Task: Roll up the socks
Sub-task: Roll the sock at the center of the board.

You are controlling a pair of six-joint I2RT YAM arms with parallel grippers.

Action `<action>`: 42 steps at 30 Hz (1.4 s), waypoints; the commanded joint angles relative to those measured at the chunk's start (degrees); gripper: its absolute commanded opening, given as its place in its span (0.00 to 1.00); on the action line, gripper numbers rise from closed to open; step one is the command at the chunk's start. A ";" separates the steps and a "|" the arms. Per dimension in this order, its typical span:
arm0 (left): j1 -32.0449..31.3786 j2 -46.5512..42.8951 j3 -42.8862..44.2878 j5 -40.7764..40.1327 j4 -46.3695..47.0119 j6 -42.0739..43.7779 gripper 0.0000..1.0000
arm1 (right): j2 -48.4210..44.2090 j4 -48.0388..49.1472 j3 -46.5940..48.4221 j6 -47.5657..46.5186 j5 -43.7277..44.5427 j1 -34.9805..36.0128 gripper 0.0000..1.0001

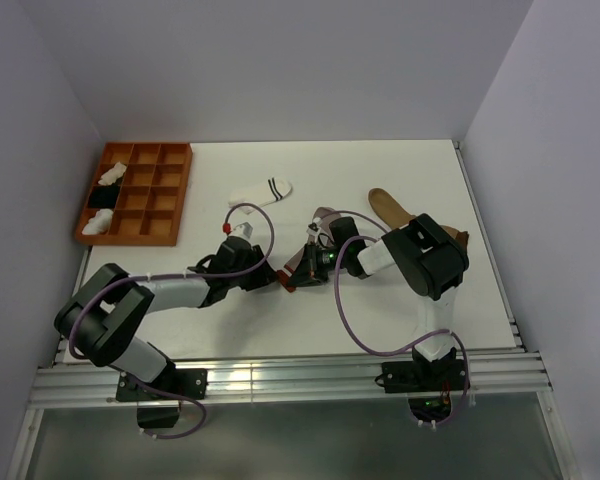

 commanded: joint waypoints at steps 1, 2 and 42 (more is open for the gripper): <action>-0.32 1.70 1.37 0.05 0.72 -0.34 0.40 | 1.55 -1.33 -0.57 -1.12 2.79 -0.23 0.00; -0.24 1.79 1.54 -0.04 0.81 -0.34 0.39 | 1.55 -1.33 -0.57 -1.12 2.71 -0.32 0.00; -1.64 9.61 10.59 -7.43 -15.87 -0.96 0.15 | -15.84 -16.61 -0.13 -12.89 20.79 2.66 0.41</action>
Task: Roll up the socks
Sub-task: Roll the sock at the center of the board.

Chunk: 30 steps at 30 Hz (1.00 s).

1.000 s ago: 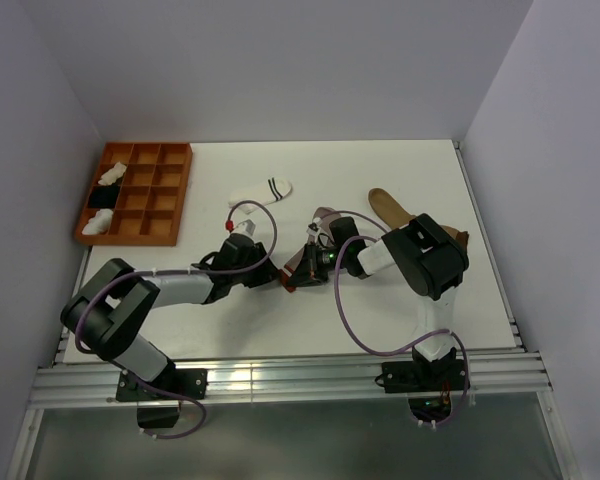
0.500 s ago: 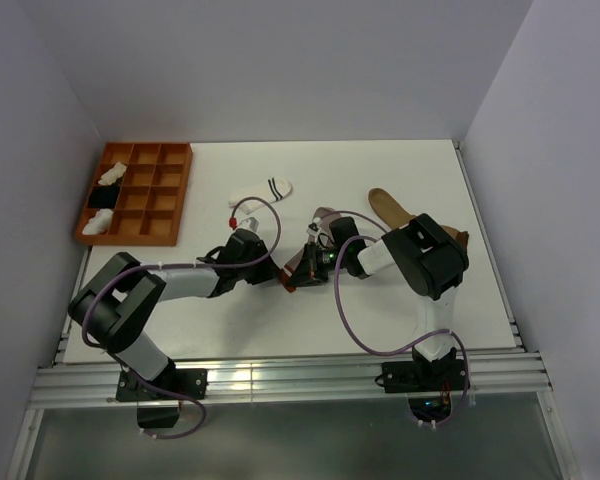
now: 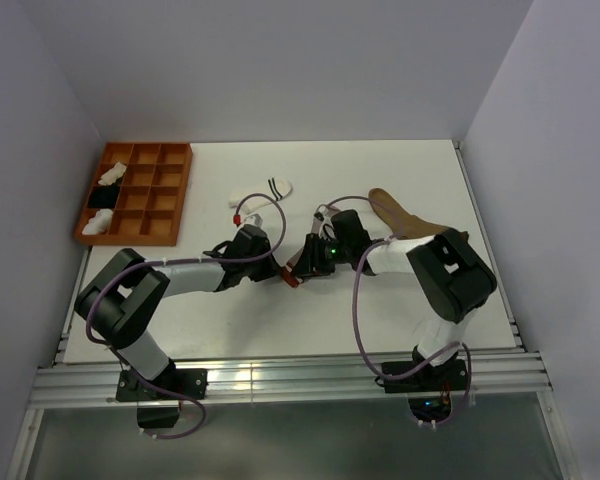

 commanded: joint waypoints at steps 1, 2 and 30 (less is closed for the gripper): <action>-0.44 1.94 0.17 -4.10 -8.39 1.18 0.15 | -7.81 -5.69 -0.18 -6.11 9.85 2.10 0.41; -0.53 1.94 0.34 -4.19 -8.48 1.18 0.15 | -8.97 -6.40 -0.52 -7.86 14.48 2.71 0.41; -1.49 2.03 2.98 -4.81 -10.15 2.24 0.14 | -6.52 -1.30 -3.43 -6.65 17.07 7.29 0.22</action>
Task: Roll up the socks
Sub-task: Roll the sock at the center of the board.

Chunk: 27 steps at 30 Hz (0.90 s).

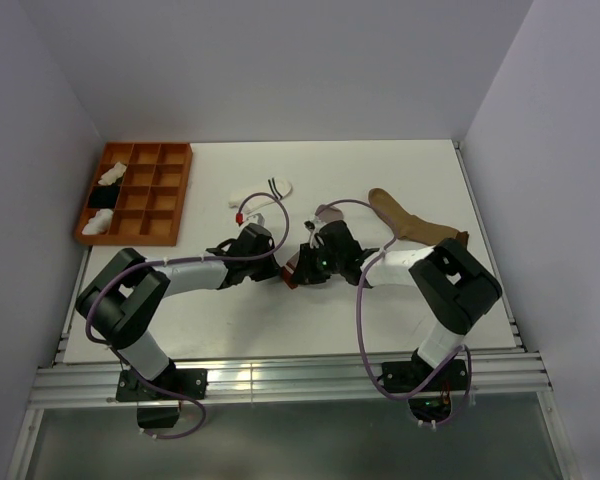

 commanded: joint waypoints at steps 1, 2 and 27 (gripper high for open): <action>-0.25 1.83 0.40 -2.14 -4.97 1.98 0.15 | -0.71 -0.17 -0.59 -2.17 3.20 -0.27 0.22; -0.25 1.83 0.40 -2.14 -5.06 1.98 0.15 | -0.97 -0.87 -0.67 -2.61 4.16 -0.27 0.22; -0.25 1.48 1.54 -2.14 -6.29 1.36 0.15 | -8.61 -7.12 1.00 -9.81 18.05 7.46 0.29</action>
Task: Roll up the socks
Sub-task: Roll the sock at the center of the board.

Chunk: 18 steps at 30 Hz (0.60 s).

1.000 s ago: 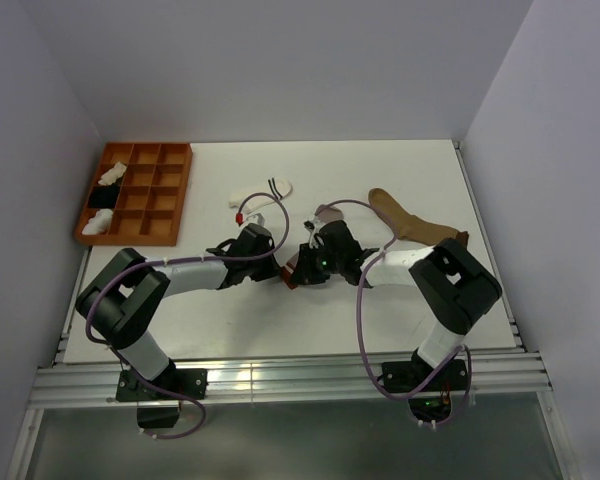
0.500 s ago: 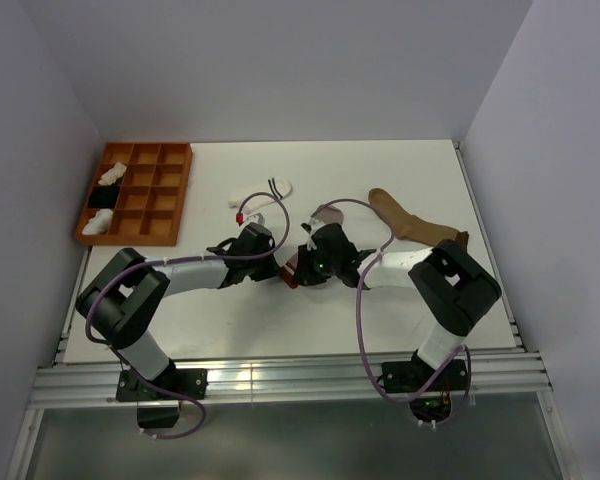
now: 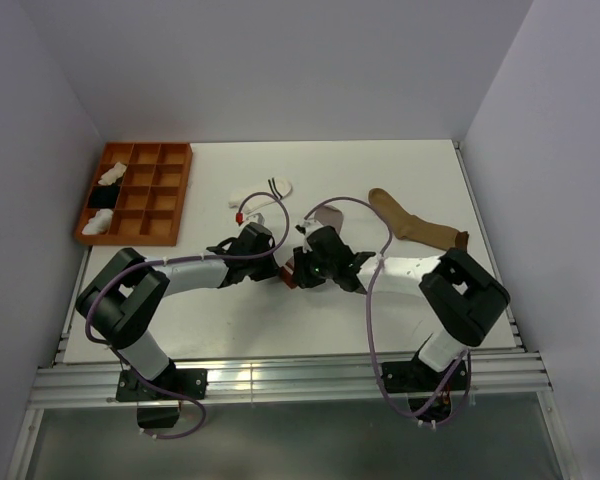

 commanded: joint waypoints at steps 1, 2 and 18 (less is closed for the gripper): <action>-0.20 1.37 0.67 -1.75 -4.10 1.27 0.16 | -6.84 0.90 -1.41 -2.37 2.44 1.03 0.31; -0.20 1.46 0.67 -1.66 -4.10 1.36 0.15 | -7.47 1.17 -2.11 -3.07 4.02 1.47 0.33; -0.20 1.37 1.11 -0.87 -4.54 1.19 0.15 | -6.69 5.73 -4.22 -16.26 22.85 14.83 0.42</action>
